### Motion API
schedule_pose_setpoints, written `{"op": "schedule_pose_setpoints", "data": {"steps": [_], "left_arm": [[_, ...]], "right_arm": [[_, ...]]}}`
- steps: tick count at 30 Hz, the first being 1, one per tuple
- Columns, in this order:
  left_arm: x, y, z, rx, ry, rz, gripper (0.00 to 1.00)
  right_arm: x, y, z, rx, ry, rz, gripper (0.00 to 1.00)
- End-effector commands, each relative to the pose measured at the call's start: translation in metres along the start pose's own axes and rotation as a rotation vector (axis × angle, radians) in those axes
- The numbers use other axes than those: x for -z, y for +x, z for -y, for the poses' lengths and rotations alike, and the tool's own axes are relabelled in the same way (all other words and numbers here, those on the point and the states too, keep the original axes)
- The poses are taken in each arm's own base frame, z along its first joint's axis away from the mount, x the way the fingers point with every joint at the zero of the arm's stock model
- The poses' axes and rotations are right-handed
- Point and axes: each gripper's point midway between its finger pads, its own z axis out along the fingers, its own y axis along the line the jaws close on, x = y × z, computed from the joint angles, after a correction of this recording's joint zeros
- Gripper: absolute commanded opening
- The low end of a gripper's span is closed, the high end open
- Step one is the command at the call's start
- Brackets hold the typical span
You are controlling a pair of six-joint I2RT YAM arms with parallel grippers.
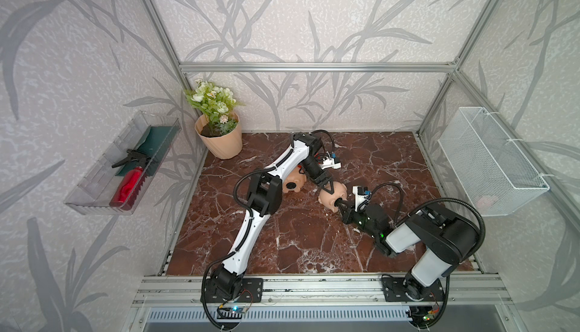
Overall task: Close piggy banks
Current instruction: Screw the knob on the piggy bank.
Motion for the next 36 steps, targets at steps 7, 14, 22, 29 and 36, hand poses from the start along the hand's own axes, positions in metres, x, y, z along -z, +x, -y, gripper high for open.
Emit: {"op": "schedule_pose_setpoints", "data": {"steps": [7, 14, 22, 29, 36], "left_arm": [[-0.014, 0.011, 0.008, -0.012, -0.026, -0.081, 0.82], [-0.010, 0.007, 0.005, -0.011, -0.054, -0.067, 0.83], [-0.003, 0.003, 0.000, -0.002, -0.092, -0.050, 0.83], [0.017, -0.010, -0.008, 0.018, -0.181, 0.010, 0.87], [0.056, -0.027, -0.014, 0.042, -0.272, 0.133, 0.88]], "right_arm": [[0.002, -0.025, -0.025, 0.070, -0.068, 0.050, 0.16], [0.012, -0.022, -0.015, 0.096, 0.001, 0.022, 0.25], [0.021, -0.027, -0.014, 0.151, 0.035, 0.010, 0.25], [0.029, -0.034, -0.015, 0.225, 0.075, -0.025, 0.25], [0.040, -0.053, -0.014, 0.315, 0.136, 0.004, 0.28]]}}
